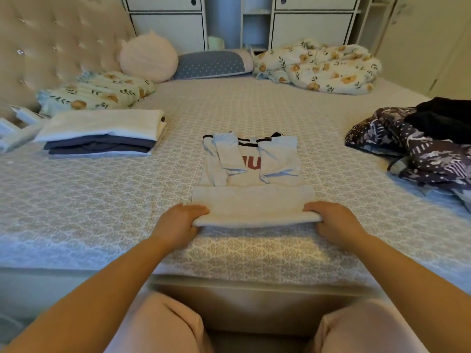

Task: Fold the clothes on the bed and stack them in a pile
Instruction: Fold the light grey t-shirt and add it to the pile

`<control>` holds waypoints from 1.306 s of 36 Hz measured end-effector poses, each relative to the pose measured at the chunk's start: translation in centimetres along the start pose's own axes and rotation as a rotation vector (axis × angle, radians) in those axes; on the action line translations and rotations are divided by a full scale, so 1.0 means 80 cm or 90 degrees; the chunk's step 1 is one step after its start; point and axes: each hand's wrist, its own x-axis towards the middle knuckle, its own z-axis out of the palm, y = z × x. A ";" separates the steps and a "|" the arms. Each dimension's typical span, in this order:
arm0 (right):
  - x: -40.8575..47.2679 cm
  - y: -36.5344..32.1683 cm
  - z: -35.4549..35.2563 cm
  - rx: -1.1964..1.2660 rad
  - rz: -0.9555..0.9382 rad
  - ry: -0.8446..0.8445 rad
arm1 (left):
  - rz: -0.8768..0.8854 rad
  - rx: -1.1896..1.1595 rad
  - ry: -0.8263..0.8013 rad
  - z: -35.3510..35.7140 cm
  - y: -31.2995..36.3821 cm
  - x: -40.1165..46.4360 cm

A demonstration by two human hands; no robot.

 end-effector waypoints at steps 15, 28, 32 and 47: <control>0.004 -0.002 -0.125 0.254 0.112 -0.475 | -0.090 -0.396 -0.451 -0.132 -0.008 0.039; 0.055 -0.010 -0.007 0.405 0.412 0.037 | -0.332 -0.372 -0.008 -0.008 0.030 0.075; 0.054 -0.015 0.005 0.311 0.351 0.131 | -0.299 -0.300 0.136 0.008 0.030 0.065; 0.025 0.003 0.018 0.333 0.373 0.205 | -0.307 -0.156 0.184 0.024 0.012 0.045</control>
